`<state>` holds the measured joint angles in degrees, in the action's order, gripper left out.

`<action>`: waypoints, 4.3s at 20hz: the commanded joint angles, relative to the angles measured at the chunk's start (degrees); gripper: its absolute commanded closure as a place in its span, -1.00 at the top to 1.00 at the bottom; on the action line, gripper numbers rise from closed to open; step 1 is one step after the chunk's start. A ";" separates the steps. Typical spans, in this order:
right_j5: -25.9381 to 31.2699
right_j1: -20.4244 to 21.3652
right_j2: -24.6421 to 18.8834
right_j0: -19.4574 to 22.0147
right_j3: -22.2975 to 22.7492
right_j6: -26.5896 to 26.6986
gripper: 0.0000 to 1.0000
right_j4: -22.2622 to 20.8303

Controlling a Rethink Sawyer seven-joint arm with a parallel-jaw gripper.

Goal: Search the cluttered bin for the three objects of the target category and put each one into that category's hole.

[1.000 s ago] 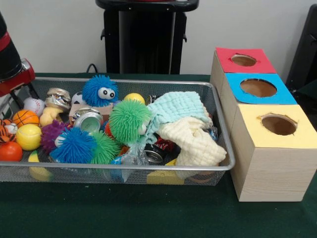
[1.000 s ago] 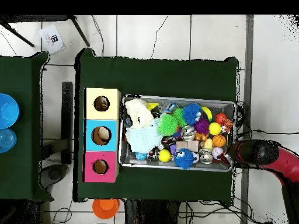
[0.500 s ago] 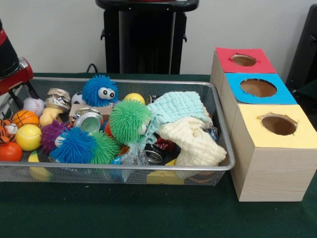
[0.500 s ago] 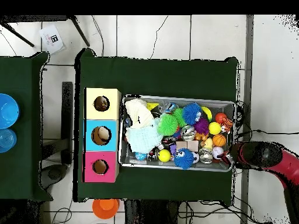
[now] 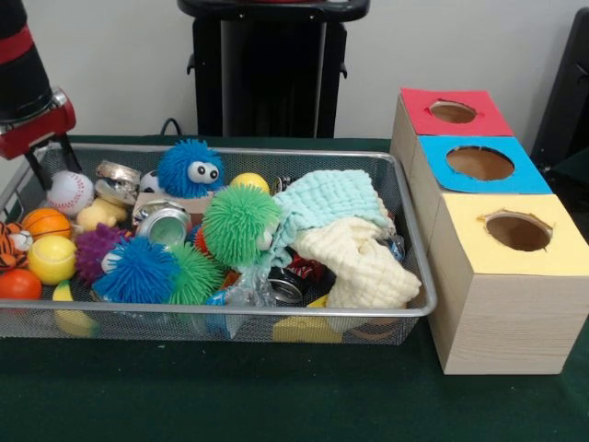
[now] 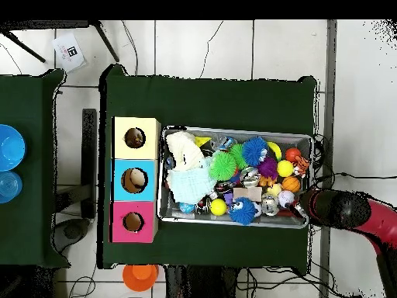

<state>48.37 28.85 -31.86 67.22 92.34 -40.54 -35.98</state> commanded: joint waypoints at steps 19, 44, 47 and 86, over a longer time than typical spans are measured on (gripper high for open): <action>0.53 12.70 -10.91 0.98 10.72 0.48 -1.00 9.40; -25.06 2.11 -10.19 -1.56 11.99 -5.43 -1.00 7.78; -26.52 1.22 -8.89 -2.26 11.84 -5.18 -1.00 6.57; -27.04 -5.60 -6.04 -4.27 18.30 -7.68 1.00 6.46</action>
<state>22.70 29.19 -40.43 62.15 110.40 -40.55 -29.26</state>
